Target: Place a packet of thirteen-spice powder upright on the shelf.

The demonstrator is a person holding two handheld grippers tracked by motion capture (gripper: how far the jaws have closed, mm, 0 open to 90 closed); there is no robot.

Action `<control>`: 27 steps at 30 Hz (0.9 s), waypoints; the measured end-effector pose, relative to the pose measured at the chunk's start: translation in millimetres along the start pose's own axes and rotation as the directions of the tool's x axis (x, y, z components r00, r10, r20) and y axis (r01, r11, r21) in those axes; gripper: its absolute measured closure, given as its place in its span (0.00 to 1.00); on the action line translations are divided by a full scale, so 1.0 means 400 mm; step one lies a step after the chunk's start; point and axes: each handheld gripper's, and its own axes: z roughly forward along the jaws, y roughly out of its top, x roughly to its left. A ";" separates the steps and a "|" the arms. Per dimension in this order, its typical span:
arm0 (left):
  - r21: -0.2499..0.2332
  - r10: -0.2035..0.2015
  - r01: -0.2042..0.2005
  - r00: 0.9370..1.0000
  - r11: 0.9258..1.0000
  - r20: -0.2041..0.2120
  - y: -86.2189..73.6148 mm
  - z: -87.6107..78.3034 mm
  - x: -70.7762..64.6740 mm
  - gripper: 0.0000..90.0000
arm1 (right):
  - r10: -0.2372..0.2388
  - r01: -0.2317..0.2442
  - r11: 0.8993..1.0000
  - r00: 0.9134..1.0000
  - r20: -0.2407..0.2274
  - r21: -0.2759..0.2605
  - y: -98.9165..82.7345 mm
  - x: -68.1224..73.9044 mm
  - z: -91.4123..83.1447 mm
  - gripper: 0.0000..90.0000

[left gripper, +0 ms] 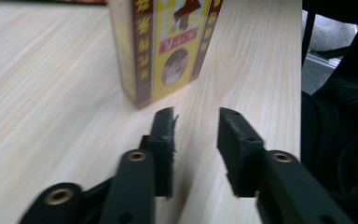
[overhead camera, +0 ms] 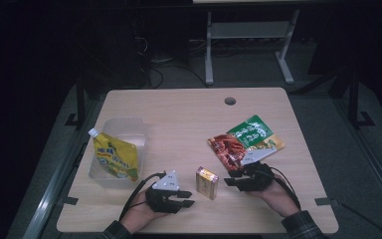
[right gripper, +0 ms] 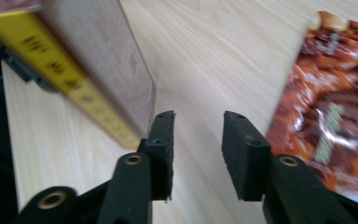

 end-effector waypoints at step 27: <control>0.019 -0.028 0.029 0.998 0.999 -0.050 -0.067 -0.078 -0.023 0.41 | -0.085 0.083 0.996 0.995 -0.049 -0.044 0.054 0.120 0.047 0.46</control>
